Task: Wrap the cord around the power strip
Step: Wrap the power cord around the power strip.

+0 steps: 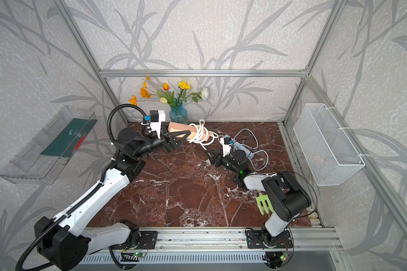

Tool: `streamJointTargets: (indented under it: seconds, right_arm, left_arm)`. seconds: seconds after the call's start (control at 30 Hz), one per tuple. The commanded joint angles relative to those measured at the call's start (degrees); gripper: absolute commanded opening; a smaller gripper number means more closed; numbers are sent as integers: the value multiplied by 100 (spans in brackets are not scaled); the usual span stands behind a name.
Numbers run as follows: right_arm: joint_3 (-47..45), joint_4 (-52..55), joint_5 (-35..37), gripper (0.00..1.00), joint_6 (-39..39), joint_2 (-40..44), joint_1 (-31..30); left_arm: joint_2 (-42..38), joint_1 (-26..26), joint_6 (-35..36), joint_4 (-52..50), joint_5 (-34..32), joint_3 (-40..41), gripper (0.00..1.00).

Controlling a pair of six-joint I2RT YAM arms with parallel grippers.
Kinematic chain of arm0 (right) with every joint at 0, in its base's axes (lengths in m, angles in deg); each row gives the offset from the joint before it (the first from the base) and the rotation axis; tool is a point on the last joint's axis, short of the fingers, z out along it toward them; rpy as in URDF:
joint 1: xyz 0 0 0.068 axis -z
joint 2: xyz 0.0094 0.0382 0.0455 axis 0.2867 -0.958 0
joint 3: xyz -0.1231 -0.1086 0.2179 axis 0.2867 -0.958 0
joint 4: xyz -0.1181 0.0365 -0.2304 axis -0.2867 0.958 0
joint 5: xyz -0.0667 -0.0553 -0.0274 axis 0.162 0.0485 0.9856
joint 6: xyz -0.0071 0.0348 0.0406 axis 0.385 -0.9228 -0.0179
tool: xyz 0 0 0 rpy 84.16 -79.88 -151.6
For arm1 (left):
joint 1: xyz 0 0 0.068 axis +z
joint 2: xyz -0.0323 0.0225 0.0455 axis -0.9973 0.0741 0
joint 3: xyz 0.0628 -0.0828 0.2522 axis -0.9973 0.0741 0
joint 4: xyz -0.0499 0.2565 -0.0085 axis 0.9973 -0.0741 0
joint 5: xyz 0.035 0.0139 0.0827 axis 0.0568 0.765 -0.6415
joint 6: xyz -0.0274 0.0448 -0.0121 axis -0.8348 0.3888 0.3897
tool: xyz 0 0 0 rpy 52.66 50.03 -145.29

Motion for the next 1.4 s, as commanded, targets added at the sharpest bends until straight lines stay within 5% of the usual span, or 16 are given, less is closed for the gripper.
streamJointTargets:
  seconds: [0.0,0.1,0.3,0.43,0.57,0.73,0.9,1.07,1.37]
  right_arm:
    - [155,164,74,54,200,-45,-92]
    - [338,274,252,63,397,-199,-224]
    - [642,447,507,61,718,-448,-366]
    - [747,562,632,47,843,-567,-388]
    - [757,663,885,20,1101,-571,-495]
    - [363,1513,1511,1,2152,248,-1091]
    - [204,3170,2074,0,3549,1453,-1986]
    - [1067,5377,1902,0,4951,2288,-2993]
    - [3197,6142,1754,0,5942,2562,-2831]
  left_arm:
    - [-75,3,-15,491,-93,-314,0]
    - [-88,4,-47,476,-67,-339,0]
    - [-117,1,-69,451,-27,-333,0]
    - [-102,5,-88,497,-39,-330,0]
    - [-92,6,-74,510,-117,-315,0]
    - [-147,15,255,58,-618,-321,0]
    - [-86,76,753,-673,-1242,-354,0]
    - [185,294,1683,-1901,-1817,-430,0]
    - [364,436,1682,-2162,-831,543,0]
